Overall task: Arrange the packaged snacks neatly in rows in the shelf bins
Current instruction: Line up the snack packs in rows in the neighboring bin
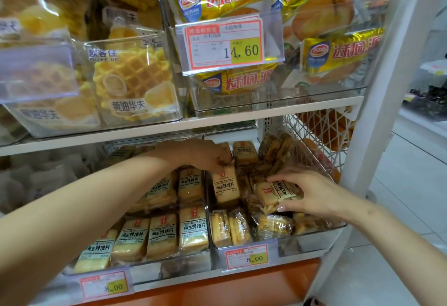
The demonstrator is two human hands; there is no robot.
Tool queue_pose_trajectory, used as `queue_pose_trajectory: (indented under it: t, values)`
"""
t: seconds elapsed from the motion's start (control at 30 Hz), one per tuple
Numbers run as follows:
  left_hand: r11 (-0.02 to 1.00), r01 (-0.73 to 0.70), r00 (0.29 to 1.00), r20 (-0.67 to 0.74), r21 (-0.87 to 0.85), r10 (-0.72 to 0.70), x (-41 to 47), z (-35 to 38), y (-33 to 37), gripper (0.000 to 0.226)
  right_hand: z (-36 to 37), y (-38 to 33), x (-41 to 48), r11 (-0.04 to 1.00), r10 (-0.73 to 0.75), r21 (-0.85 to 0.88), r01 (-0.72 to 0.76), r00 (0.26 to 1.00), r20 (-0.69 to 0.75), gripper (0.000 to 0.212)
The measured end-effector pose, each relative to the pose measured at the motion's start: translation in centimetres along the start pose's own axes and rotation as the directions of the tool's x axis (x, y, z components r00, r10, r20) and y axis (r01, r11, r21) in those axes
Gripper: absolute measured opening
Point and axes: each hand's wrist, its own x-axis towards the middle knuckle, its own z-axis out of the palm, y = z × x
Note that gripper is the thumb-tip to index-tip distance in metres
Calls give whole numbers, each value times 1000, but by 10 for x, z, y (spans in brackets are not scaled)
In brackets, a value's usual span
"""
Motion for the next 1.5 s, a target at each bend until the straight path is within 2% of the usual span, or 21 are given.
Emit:
queue_pose_trajectory:
  t: [0.1,0.17,0.27,0.33,0.37,0.47,0.57,0.63,0.7,0.77,0.9,1.0,1.07,1.13,1.2,1.23,1.3,1.37,1.5]
  values:
    - [990,55,989,-140,131,-36,0,6,6,23,-1,0,1,1000,-4,-12,4,1000,5,62]
    - [991,56,976,-214,119,-30,-4,8,13,24,-2,0,1,1000,-5,-20,5,1000,9,62]
    - [999,30,990,-134,-11,-31,-4,16,19,48,-2,-1,1,1000,-6,-24,6,1000,11,62]
    - [996,78,997,-29,49,-77,0,24,26,68,-3,-2,1,999,-3,-33,3,1000,10,62]
    - [990,100,995,-1,101,-100,1,26,32,71,-3,-2,0,999,1,-35,0,1000,9,62]
    - [985,125,992,18,120,-128,3,27,41,68,-2,-2,0,999,-8,-45,8,1000,-1,62]
    - [979,198,973,113,50,-202,4,20,39,79,-4,-2,-1,999,-14,-45,14,1000,-15,61]
    - [970,223,956,173,95,-236,9,17,44,85,-6,0,-2,999,-20,-41,20,1000,-21,60]
    - [959,196,966,125,206,-225,14,21,51,78,-6,0,-4,999,-24,-41,23,1000,-20,60]
    - [958,155,986,26,239,-166,16,27,52,66,-5,0,-5,999,-22,-37,21,1000,-22,61]
    - [981,133,982,-156,139,-111,12,39,44,53,-4,-1,-5,999,-29,-35,28,999,-18,63]
    - [987,145,980,-150,76,-132,7,35,40,42,-8,0,-7,1000,-20,-10,21,999,28,76]
    - [989,136,966,-215,-55,-145,1,23,41,38,-14,3,-9,1000,-3,-5,3,1000,18,83]
    - [947,125,941,-266,-297,-208,-5,7,49,42,-19,5,-11,1000,29,-3,-29,999,-14,81]
    - [809,71,957,-190,-583,-221,-7,-6,64,42,-19,5,-12,998,46,-31,-46,999,-14,73]
    - [762,44,975,-140,-646,-175,-6,-11,74,44,-18,3,-12,997,50,-63,-50,999,-1,71]
    - [770,19,996,-55,-638,-71,-3,-14,91,50,-14,1,-11,991,66,-117,-64,998,20,72]
    - [762,11,998,-34,-648,-44,-3,-13,98,51,-12,-1,-9,990,60,-131,-58,998,14,71]
    - [679,-33,998,-58,-733,-15,-16,-19,89,55,-20,-9,-8,998,47,-23,-50,992,-121,64]
